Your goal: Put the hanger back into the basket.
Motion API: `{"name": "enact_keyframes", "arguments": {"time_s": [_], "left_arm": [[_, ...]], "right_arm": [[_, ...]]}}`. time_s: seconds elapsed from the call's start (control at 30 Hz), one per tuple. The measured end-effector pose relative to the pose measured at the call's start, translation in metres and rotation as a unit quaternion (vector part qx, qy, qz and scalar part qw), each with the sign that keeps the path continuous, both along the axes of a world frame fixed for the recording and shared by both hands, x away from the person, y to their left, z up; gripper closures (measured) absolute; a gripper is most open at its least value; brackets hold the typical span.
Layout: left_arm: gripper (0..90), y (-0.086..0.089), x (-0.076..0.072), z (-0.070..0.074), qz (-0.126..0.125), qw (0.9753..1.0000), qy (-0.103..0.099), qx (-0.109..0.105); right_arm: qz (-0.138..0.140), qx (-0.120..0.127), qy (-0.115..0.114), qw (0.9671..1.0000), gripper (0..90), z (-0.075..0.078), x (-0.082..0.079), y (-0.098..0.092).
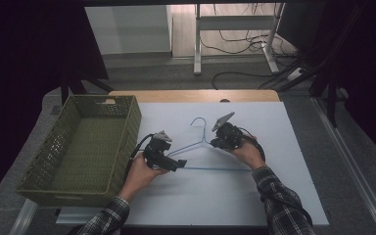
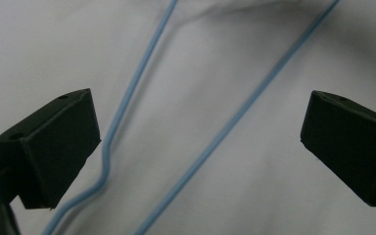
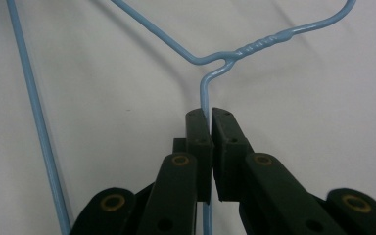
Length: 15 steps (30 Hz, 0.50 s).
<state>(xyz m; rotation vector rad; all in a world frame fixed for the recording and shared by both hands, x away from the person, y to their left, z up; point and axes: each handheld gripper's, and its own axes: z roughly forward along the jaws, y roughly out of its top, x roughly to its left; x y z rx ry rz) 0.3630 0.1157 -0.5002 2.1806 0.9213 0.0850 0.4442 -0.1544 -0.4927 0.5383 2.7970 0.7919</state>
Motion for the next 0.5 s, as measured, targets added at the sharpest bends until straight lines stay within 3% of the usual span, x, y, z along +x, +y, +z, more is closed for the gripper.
{"name": "enact_keyframes", "arguments": {"time_s": [0.2, 0.37, 0.5], "left_arm": [[13.6, -0.005, 0.016, -0.004, 0.009, 1.0000, 0.000, 0.003], [25.6, -0.015, 0.025, -0.008, -0.009, 0.9996, -0.009, 0.023], [30.4, -0.022, 0.031, -0.010, -0.019, 0.9995, -0.012, 0.024]], "right_arm": [[0.005, 0.007, -0.008, 0.9999, 86.6, 0.007, -0.004, -0.001], [0.004, 0.008, -0.010, 0.9999, 86.6, 0.011, -0.007, -0.001], [0.006, 0.012, -0.014, 0.9998, 86.6, 0.014, -0.009, -0.001]]}}
